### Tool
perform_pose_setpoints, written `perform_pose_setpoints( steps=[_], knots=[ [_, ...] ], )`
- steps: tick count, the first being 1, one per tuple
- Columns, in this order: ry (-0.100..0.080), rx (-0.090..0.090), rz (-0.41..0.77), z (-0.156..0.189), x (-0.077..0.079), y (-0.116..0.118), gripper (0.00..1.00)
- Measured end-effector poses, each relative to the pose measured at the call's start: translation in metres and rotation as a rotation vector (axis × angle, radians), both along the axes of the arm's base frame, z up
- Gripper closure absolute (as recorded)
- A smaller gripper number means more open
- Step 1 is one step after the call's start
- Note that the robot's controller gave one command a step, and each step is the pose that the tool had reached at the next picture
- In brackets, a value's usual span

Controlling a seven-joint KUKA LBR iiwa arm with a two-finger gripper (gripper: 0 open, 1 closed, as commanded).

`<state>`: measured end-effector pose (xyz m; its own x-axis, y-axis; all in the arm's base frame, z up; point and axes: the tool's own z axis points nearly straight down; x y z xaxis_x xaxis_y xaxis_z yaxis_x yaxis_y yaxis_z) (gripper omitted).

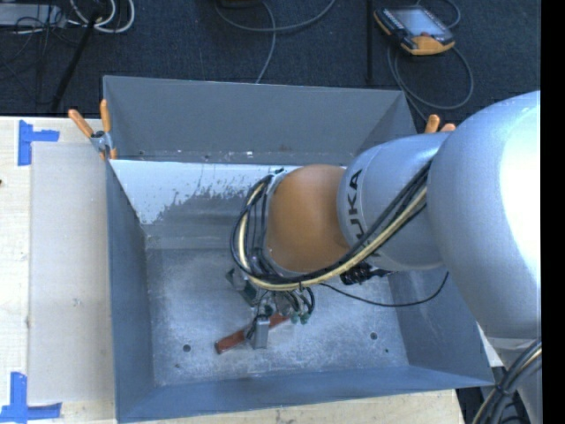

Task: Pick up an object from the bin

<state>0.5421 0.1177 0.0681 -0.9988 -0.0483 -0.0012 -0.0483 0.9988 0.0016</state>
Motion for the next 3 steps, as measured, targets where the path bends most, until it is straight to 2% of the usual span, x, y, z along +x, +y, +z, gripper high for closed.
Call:
perform_pose_setpoints(
  steps=[1,2,3],
  knots=[
    [0.003,-0.001,-0.037,0.033,-0.026,0.008,0.00],
    [0.004,-0.002,-0.121,0.035,-0.037,-0.002,0.00],
    [-0.001,-0.001,-0.210,0.002,-0.039,0.004,0.00]
  ],
)
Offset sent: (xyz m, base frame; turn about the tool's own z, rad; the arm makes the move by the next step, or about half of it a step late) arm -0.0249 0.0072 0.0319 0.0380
